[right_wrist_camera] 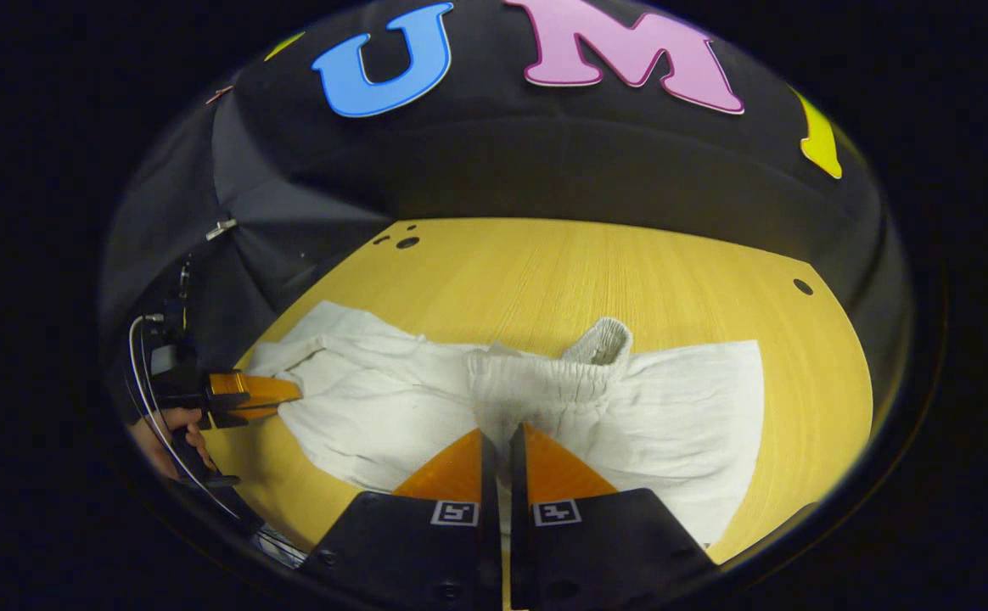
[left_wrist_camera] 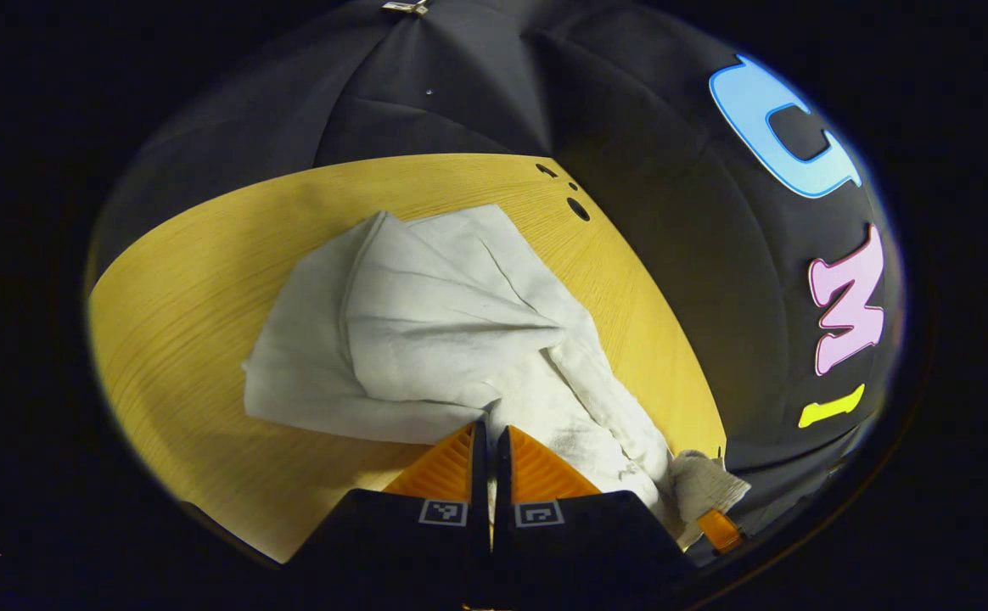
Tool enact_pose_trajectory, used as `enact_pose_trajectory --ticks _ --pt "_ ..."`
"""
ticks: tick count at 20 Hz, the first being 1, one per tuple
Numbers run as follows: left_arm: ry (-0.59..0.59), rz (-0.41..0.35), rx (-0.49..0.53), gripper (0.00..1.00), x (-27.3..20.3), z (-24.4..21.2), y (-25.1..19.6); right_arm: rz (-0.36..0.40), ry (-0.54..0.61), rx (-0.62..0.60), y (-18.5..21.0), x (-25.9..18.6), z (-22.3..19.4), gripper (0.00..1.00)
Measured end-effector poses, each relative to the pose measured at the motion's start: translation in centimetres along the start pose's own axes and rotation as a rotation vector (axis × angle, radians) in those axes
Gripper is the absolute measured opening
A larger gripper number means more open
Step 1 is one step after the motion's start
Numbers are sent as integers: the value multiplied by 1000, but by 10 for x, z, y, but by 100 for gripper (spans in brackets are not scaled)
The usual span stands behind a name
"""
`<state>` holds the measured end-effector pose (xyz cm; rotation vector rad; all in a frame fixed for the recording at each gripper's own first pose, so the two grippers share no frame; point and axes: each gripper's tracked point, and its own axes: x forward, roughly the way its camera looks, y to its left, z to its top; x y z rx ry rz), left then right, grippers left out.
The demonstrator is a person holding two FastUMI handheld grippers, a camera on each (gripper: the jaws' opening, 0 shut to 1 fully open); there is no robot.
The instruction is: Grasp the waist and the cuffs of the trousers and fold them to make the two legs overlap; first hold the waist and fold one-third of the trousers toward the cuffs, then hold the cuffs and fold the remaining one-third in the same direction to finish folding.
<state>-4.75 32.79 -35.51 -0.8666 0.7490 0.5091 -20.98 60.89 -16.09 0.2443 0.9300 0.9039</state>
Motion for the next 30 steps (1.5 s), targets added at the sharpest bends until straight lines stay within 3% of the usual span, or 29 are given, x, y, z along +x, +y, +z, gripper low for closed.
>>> enact_pose_trajectory --ticks 5,6,7,8,10,11,12,13,22,30 --pt "-2 0 1 6 0 1 -1 67 98 72 20 4 -27 22" --pt "-3 0 -1 6 0 1 -1 99 114 100 28 3 -30 18" --pt "-3 0 -3 6 0 1 -2 138 130 126 38 -3 -33 24" --pt "-4 -2 -6 6 0 2 -2 165 142 142 46 -4 -37 47" --pt "-3 -4 -13 6 0 2 -2 171 146 135 45 -10 -39 59" --pt "-2 -3 -17 6 -1 2 -2 165 139 132 42 -12 -36 60" --pt "1 0 -15 6 -1 3 -2 154 131 135 36 -15 -33 46" --pt "1 10 -8 6 -2 2 -1 138 119 144 28 -21 -32 60" --pt "-84 -28 5 6 -29 26 -39 -60 37 311 -95 -87 -34 61" --pt "-177 -113 135 6 -50 39 -123 -169 -27 433 -175 -136 -44 61"
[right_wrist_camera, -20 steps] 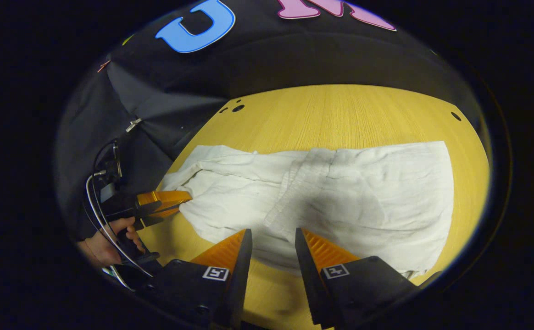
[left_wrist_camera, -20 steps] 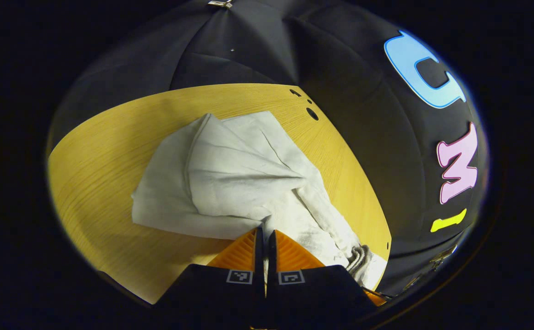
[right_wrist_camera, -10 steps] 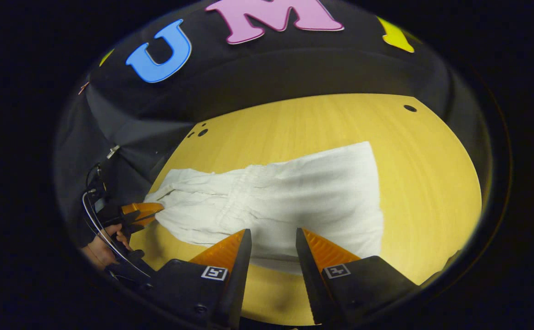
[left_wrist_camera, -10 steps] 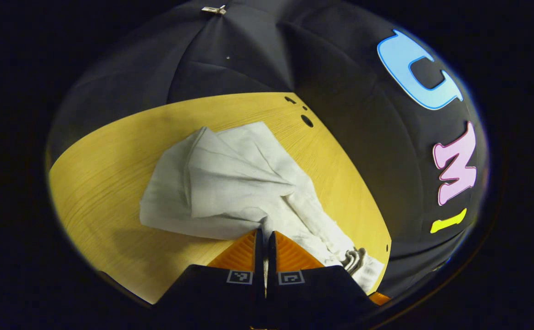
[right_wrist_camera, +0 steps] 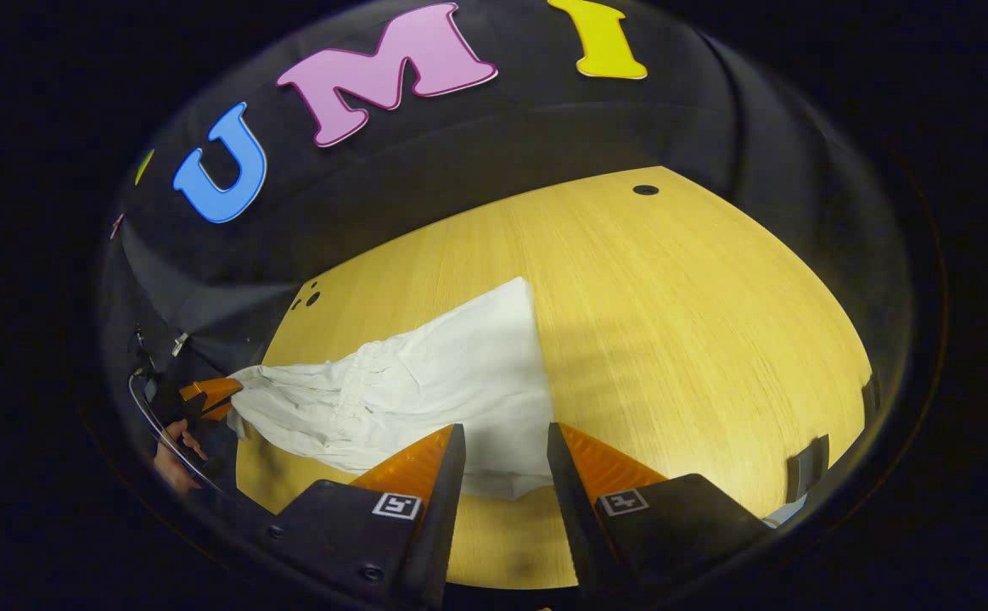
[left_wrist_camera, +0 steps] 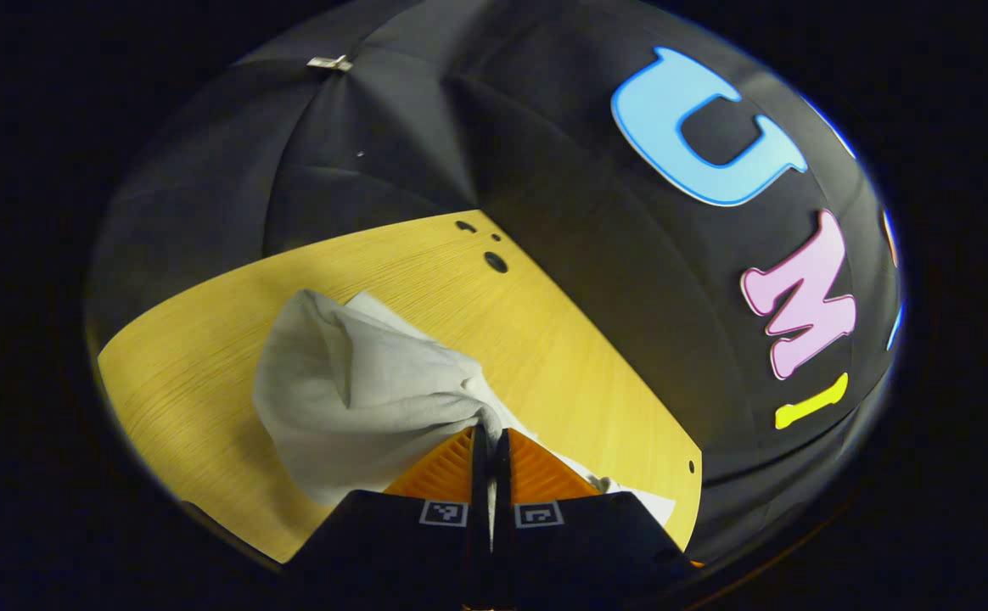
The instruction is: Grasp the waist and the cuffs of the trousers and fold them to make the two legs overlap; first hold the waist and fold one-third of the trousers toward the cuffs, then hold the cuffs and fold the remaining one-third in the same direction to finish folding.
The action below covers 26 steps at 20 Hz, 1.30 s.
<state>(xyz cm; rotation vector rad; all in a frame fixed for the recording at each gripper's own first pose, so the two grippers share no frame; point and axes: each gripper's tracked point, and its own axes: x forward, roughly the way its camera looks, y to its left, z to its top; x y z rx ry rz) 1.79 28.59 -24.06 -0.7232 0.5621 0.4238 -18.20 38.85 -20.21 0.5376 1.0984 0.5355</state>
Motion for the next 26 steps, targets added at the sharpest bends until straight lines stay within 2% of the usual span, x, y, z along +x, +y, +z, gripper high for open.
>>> enact_pose_trajectory --ticks 6,11,12,16,21,22,26 --pt "-15 -111 177 6 2 -1 -88 -29 -40 54 -31 -8 16 61" --pt "32 -210 318 6 1 -41 -152 -58 -56 96 -55 -13 22 61" --pt "46 -225 329 6 1 -50 -161 -59 -59 111 -58 -14 22 47" --pt "100 -280 366 6 6 -85 -194 -68 -71 144 -69 -18 27 47" --pt "139 -317 482 5 11 -121 -221 -87 -75 154 -86 -23 27 47" --pt "150 -323 506 6 13 -129 -225 -92 -76 161 -90 -24 28 61" --pt "211 -324 594 6 14 -171 -227 -105 -78 186 -101 -27 27 61"
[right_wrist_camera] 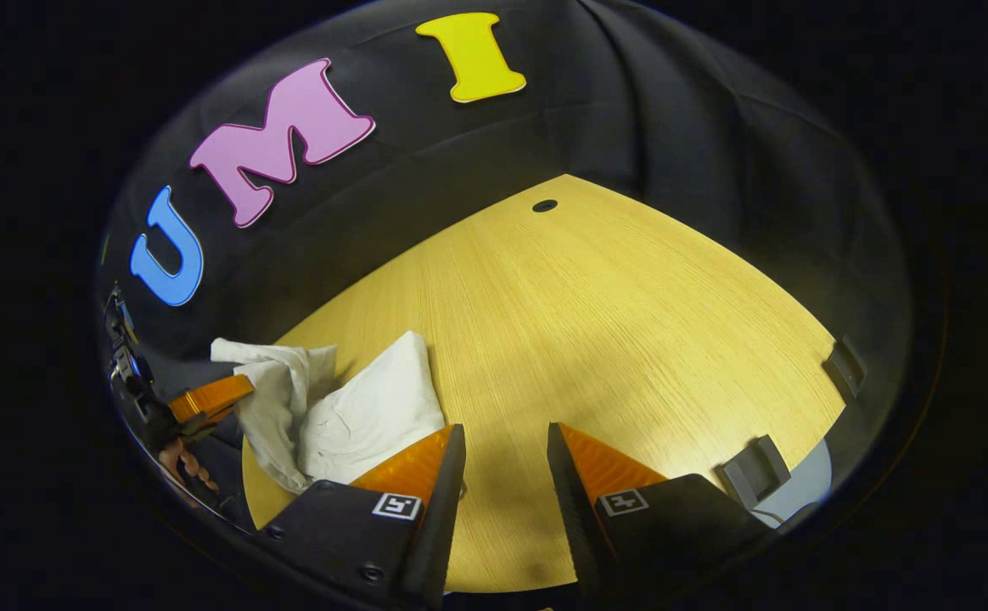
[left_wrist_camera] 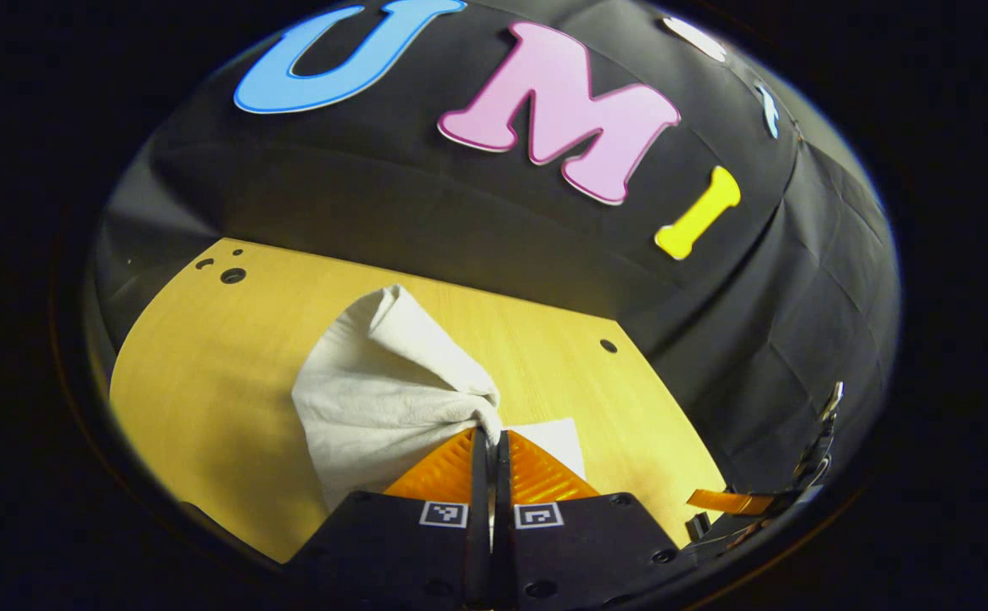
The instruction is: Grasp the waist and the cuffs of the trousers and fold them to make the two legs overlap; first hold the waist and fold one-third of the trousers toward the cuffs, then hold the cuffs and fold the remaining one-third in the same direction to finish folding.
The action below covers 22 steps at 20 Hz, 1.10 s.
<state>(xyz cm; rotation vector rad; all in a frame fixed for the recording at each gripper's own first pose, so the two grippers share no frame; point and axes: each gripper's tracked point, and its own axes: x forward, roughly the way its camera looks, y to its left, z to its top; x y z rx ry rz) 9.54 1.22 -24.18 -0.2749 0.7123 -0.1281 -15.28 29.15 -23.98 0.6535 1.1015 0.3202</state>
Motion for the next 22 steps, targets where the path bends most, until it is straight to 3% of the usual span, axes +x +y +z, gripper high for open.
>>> enact_pose_trajectory --ticks 4,8,9,10,11,12,13,14,22 --pt "86 -4 56 6 16 -35 -16 -10 7 11 -9 -2 -3 61" --pt "170 -54 115 14 22 -70 -36 -21 10 21 -12 -2 -3 61" --pt "180 -63 127 33 21 -78 -40 -23 12 24 -15 -2 -5 61" --pt "189 -69 140 41 19 -83 -44 -24 14 25 -16 -3 -7 61" --pt "196 -74 150 61 20 -87 -48 -25 16 27 -17 -4 -8 61" --pt "201 -81 157 66 19 -91 -50 -25 18 28 -18 -4 -8 61" --pt "204 -86 159 79 18 -93 -52 -25 20 28 -16 -3 -9 61" --pt "205 -93 158 74 18 -95 -54 -23 22 27 -16 -2 -10 61" --pt "166 -229 156 90 -7 -95 -90 0 37 3 1 1 -15 61"
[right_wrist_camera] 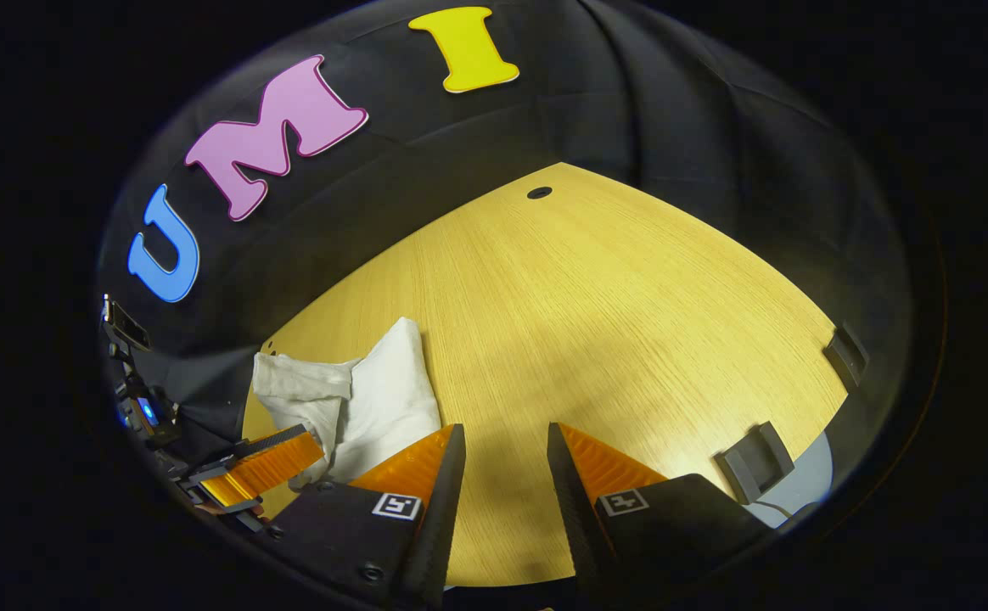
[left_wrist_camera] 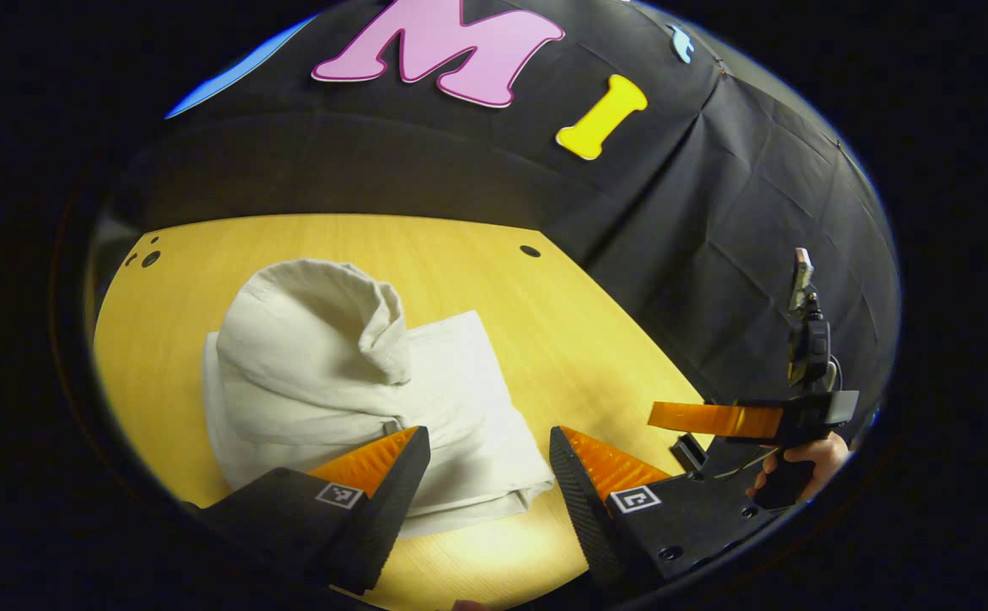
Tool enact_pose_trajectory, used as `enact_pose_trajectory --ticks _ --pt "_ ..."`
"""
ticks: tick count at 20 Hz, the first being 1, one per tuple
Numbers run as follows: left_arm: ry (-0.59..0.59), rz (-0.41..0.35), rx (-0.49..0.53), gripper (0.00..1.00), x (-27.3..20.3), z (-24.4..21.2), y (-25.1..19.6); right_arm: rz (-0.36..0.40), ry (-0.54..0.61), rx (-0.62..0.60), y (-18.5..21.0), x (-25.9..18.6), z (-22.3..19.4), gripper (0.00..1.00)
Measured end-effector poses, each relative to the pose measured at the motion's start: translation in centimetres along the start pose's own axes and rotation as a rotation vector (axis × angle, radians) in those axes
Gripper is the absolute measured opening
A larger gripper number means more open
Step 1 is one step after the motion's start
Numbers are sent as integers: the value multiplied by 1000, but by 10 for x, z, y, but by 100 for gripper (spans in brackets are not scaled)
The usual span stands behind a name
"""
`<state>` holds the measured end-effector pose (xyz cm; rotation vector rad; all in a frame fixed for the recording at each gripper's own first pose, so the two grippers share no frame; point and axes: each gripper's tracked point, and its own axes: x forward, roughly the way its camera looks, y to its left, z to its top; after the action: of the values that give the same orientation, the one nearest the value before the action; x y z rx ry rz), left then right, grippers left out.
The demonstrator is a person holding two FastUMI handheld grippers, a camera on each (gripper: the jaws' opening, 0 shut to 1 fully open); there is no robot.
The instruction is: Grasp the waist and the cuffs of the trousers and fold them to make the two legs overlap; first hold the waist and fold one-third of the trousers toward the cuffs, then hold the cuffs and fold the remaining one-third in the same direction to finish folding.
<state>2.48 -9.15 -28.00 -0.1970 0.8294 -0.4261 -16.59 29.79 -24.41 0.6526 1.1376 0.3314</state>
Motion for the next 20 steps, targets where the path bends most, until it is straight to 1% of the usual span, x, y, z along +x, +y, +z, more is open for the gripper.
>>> enact_pose_trajectory --ticks 3,7,12,16,17,19,20 --pt "-19 -48 -2 91 -7 3 -12 13 4 -13 9 1 -2 61" --pt "-38 -67 -45 91 -21 6 -13 44 3 -32 27 0 -6 61" --pt "-76 -39 -92 91 -48 12 7 112 -4 -30 62 -8 -6 61" --pt "-112 13 -121 91 -70 15 33 163 -8 -55 94 -12 -10 62" --pt "-119 27 -130 91 -74 15 40 169 -7 -68 101 -12 -12 48" --pt "-132 57 -150 91 -85 15 54 188 0 -99 116 -13 -16 51" --pt "-140 71 -161 91 -90 16 61 197 0 -112 123 -13 -17 68"
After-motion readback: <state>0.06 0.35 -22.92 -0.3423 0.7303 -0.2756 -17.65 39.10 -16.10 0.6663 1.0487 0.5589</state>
